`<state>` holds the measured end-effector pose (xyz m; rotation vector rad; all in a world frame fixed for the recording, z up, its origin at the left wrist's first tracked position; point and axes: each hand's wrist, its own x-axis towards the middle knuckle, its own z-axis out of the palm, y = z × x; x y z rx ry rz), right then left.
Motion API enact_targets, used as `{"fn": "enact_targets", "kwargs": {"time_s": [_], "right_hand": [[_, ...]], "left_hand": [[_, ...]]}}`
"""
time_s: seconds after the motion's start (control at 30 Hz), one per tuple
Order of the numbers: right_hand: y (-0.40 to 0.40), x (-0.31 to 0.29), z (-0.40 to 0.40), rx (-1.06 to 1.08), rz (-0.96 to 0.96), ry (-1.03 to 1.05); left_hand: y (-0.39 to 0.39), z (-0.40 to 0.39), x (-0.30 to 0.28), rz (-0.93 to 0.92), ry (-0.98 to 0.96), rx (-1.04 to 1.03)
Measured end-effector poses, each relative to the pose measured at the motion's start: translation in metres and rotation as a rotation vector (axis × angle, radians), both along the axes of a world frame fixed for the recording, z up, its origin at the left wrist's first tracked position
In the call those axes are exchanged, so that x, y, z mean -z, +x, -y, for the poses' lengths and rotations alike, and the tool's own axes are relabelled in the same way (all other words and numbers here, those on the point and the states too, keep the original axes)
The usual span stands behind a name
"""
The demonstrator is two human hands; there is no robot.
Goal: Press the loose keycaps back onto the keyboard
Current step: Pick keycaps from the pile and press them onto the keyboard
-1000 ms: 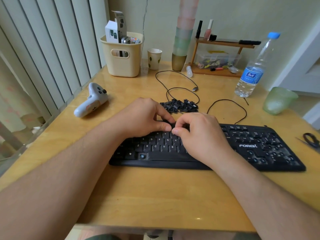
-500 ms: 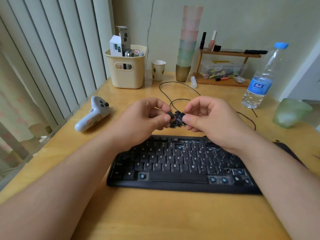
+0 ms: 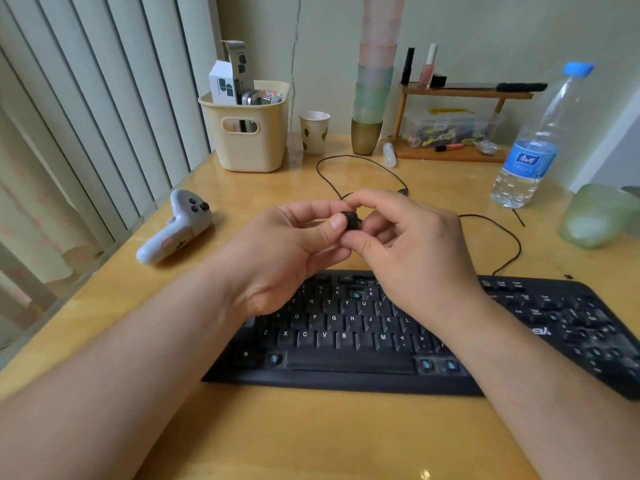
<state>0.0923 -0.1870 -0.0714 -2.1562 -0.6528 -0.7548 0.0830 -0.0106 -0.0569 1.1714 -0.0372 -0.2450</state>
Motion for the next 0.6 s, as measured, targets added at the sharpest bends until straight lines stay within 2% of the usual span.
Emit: {"fn": "enact_targets", "kwargs": {"time_s": [0.2,0.47,0.6], "right_hand": [[-0.0024,0.0029,0.0036,-0.002,0.101,0.045],[-0.0012,0.0044,0.0044,0.025,0.031,0.096],[-0.0015,0.0024,0.0057,0.041,0.034,0.033]], "left_hand": [[-0.0033,-0.0002,-0.0042,-0.036,-0.023,0.027],[-0.0040,0.0010,-0.0034,-0.039,-0.031,-0.003],[-0.0037,0.0005,-0.0034,0.020,0.061,-0.021]]}}
